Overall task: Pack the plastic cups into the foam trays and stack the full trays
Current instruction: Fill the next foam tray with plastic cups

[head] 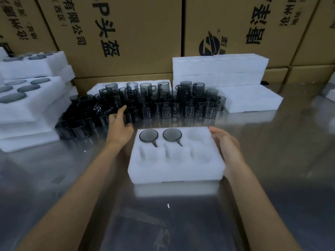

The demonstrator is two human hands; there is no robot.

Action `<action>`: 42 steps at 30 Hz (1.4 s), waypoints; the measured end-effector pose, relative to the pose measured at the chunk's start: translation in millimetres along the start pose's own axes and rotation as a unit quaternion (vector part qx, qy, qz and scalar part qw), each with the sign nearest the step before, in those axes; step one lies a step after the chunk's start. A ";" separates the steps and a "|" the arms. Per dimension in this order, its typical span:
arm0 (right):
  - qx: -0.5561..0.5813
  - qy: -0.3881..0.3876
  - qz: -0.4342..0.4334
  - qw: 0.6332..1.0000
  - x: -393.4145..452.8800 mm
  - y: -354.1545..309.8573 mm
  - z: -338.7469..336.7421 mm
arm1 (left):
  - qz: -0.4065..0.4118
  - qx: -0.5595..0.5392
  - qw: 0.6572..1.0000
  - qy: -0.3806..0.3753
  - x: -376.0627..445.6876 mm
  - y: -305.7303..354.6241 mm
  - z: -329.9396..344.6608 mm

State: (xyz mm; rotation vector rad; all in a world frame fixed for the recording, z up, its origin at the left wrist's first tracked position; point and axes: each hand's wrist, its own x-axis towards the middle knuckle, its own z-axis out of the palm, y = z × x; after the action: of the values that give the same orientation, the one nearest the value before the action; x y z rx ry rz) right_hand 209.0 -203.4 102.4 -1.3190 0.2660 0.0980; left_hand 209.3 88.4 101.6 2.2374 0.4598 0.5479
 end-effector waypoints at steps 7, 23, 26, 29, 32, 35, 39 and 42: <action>0.017 -0.006 0.011 1.000 7.5 0.6 1.9 | -0.068 0.064 0.996 -0.002 35.3 -24.9 11.6; -0.215 -0.006 -0.194 0.957 -2.7 -6.8 0.2 | 0.133 -0.077 0.978 0.142 -21.3 24.8 -12.5; -0.235 -0.023 -0.309 0.921 -7.6 -11.3 5.4 | 0.211 -0.122 0.964 0.109 -50.3 54.4 -8.2; -0.260 -0.097 -0.368 0.887 -11.9 -19.2 8.9 | 0.288 -0.099 0.951 0.051 -73.8 72.6 3.9; -0.287 -0.177 -0.391 0.856 -16.9 -21.1 7.1 | 0.342 -0.069 0.937 -0.003 -87.7 86.2 19.2; -0.263 -0.163 -0.399 0.863 -19.2 -13.5 0.7 | 0.335 -0.068 0.939 -0.038 -95.0 95.0 35.2; -0.256 -0.109 -0.413 0.867 -15.8 -8.2 -9.4 | 0.296 -0.099 0.945 -0.097 -101.9 99.7 49.6; -0.294 -0.098 -0.422 0.852 -11.0 -6.7 -13.6 | 0.288 -0.090 0.948 -0.100 -103.3 98.0 53.1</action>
State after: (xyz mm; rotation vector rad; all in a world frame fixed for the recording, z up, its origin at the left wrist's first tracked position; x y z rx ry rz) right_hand 198.0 -217.4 108.3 -1.9148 -0.5823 -0.4672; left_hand 164.6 -55.8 118.7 2.2045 -0.3527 0.6156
